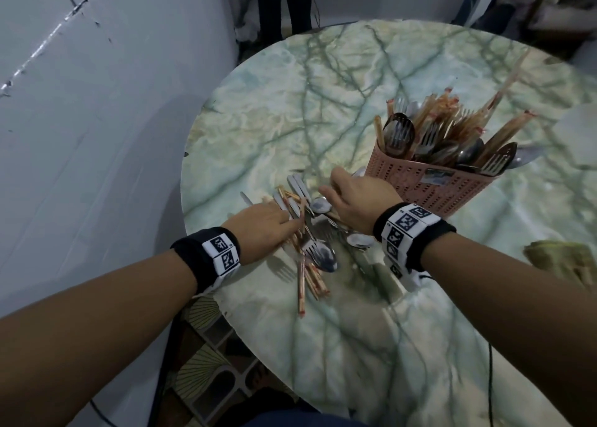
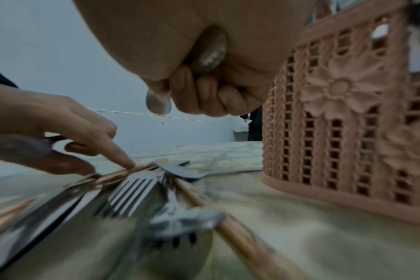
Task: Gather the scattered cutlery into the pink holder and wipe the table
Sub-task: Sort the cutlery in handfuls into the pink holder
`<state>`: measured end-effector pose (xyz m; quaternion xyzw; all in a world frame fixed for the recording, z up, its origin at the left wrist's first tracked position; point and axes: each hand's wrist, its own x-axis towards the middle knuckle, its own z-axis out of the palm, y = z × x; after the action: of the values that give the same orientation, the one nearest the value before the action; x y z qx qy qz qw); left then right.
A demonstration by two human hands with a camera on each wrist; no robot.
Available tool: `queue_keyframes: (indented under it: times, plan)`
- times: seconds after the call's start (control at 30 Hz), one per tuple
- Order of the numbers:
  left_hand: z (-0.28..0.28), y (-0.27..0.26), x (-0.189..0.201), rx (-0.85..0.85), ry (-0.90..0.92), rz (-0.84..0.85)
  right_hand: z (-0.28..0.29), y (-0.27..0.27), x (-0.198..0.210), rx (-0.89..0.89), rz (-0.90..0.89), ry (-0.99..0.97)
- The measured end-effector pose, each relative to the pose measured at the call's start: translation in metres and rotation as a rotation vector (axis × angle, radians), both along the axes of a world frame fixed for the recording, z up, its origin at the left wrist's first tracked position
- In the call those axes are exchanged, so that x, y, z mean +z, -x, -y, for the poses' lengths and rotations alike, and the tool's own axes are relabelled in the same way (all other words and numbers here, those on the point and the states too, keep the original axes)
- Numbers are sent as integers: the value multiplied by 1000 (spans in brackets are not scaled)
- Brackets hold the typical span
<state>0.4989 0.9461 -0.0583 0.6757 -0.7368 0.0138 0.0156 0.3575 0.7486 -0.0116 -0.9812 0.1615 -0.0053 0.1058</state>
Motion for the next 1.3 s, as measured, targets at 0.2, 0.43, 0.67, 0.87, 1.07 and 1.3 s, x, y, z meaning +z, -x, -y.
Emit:
queue_keyframes:
  times: [0.2,0.43,0.67,0.87,1.07,1.3]
  plan:
    - [20,-2,0,33,56,8,2,22,-21,-38,-191,-121]
    - [19,-11,5,-106,127,70,8,44,-31,-153,-208,-183]
    - [-9,-12,13,-130,92,143,6,36,-27,-164,-164,-296]
    - [-34,-12,7,-231,9,153,8,24,-21,-144,-95,-244]
    - [-23,0,9,-248,30,213,9,8,-19,-156,-244,-197]
    - [-19,7,14,-243,100,289,7,0,-18,-143,-274,-117]
